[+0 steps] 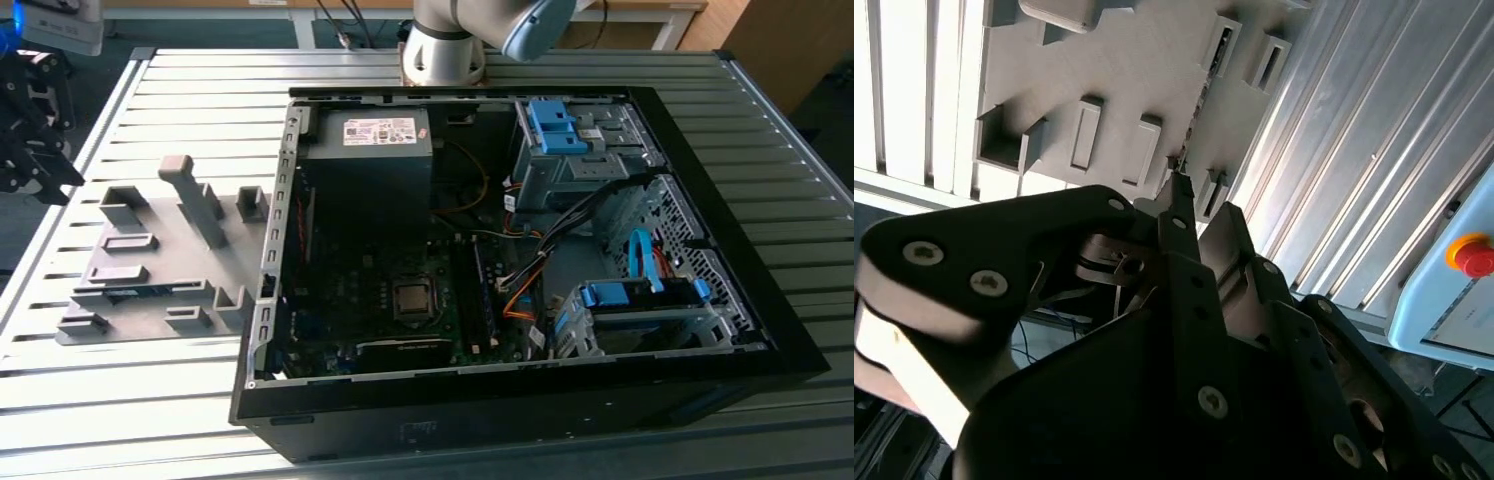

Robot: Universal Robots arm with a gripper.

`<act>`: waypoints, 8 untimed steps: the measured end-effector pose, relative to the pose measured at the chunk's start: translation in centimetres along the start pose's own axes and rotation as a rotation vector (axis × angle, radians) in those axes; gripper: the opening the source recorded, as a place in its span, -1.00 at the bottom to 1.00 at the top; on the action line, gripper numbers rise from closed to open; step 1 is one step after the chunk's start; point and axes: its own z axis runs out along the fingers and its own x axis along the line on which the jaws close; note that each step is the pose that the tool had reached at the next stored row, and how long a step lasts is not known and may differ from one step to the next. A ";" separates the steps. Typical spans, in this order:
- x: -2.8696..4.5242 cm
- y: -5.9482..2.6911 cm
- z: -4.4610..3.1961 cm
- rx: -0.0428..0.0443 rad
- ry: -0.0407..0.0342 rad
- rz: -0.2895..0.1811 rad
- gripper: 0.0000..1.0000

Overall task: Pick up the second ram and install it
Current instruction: 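Pick up the second ram and move it above second insertion slot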

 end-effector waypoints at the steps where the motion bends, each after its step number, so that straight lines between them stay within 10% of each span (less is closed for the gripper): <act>1: 0.00 0.00 0.00 0.0000 0.0000 0.000 -0.40; 8: 0.01 0.00 0.08 0.0001 -0.0002 0.000 -0.40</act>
